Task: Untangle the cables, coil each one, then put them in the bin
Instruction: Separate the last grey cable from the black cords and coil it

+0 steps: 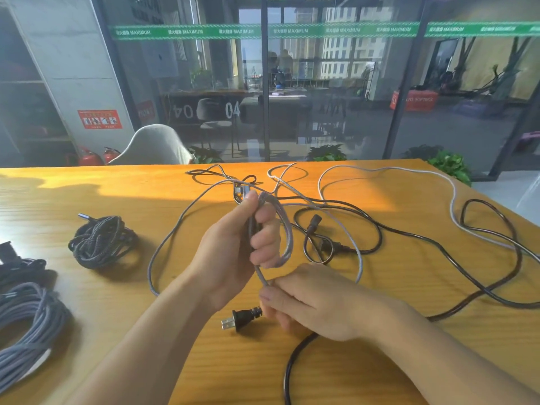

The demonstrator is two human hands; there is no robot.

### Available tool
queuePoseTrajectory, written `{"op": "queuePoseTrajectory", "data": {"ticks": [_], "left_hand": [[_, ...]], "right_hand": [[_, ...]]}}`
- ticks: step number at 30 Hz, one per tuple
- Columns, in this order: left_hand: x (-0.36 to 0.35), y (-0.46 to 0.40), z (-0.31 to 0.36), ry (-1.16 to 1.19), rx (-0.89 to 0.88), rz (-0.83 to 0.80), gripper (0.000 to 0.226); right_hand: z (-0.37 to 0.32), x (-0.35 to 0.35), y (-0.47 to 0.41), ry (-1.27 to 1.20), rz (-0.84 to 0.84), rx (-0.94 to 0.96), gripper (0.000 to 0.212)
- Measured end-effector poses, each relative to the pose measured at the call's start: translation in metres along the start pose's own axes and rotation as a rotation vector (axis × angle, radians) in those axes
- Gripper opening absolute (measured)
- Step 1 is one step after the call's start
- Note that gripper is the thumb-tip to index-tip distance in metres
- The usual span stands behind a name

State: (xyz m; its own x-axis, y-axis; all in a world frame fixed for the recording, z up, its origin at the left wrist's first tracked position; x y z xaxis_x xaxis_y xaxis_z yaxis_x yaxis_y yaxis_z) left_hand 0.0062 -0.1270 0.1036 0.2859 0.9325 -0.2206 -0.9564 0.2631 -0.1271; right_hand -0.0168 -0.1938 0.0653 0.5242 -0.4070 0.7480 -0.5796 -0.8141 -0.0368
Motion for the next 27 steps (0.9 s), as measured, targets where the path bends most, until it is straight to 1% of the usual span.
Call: {"op": "queuePoseTrajectory", "data": {"ticks": [3, 5, 6, 7, 9, 12, 13, 15, 18, 20, 22, 24, 27], "left_hand": [[-0.011, 0.004, -0.001, 0.067, 0.054, -0.181, 0.04], [-0.011, 0.008, -0.002, 0.07, 0.093, -0.248, 0.039], [-0.01, 0.01, -0.001, 0.072, 0.102, -0.288, 0.039], [-0.01, 0.012, 0.001, 0.073, 0.106, -0.329, 0.039], [-0.008, 0.017, 0.003, 0.071, 0.119, -0.391, 0.038], [-0.008, 0.022, 0.002, 0.059, 0.158, -0.452, 0.038], [-0.01, 0.024, 0.001, 0.046, 0.169, -0.478, 0.038], [-0.014, 0.026, -0.002, -0.017, 0.195, -0.511, 0.038], [-0.015, 0.025, -0.011, -0.199, 0.22, -0.465, 0.038], [-0.017, 0.021, -0.022, -0.327, 0.258, -0.407, 0.04], [-0.019, 0.018, -0.03, -0.431, 0.281, -0.366, 0.04], [-0.018, 0.015, -0.031, -0.498, 0.278, -0.324, 0.043], [-0.01, 0.01, -0.033, -0.571, 0.255, -0.25, 0.044]], "right_hand": [[0.018, 0.009, -0.001, -0.016, -0.021, -0.082, 0.065], [0.035, 0.022, 0.0, 0.009, -0.011, -0.124, 0.064], [0.045, 0.033, 0.003, 0.027, 0.02, -0.15, 0.064], [0.055, 0.047, 0.006, 0.043, 0.073, -0.176, 0.064], [0.071, 0.086, 0.019, 0.055, 0.248, -0.209, 0.06], [0.077, 0.142, 0.045, 0.102, 0.522, -0.145, 0.051], [0.077, 0.153, 0.052, 0.132, 0.573, -0.12, 0.048], [0.079, 0.165, 0.061, 0.188, 0.62, -0.11, 0.043], [0.073, 0.169, 0.068, 0.304, 0.735, -0.125, 0.048], [0.056, 0.168, 0.069, 0.415, 0.862, -0.135, 0.054], [0.031, 0.165, 0.073, 0.479, 1.008, -0.071, 0.054], [0.012, 0.158, 0.075, 0.408, 1.086, 0.046, 0.048], [0.001, 0.149, 0.076, 0.137, 1.118, 0.166, 0.037]]}}
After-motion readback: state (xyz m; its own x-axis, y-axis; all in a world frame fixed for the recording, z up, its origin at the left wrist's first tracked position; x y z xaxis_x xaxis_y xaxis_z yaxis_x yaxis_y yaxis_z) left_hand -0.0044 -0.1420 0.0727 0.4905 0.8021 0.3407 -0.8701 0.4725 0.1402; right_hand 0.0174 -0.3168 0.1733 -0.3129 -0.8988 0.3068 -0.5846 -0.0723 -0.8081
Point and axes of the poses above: each hand's wrist, its own y-axis away from the middle knuckle, its own x-axis out of the back of the hand, z = x × y, the point moved 10 cm from there along -y, towards the middle knuckle, and after that the axes turned 12 degrees about -y, right-handed, at the moved point
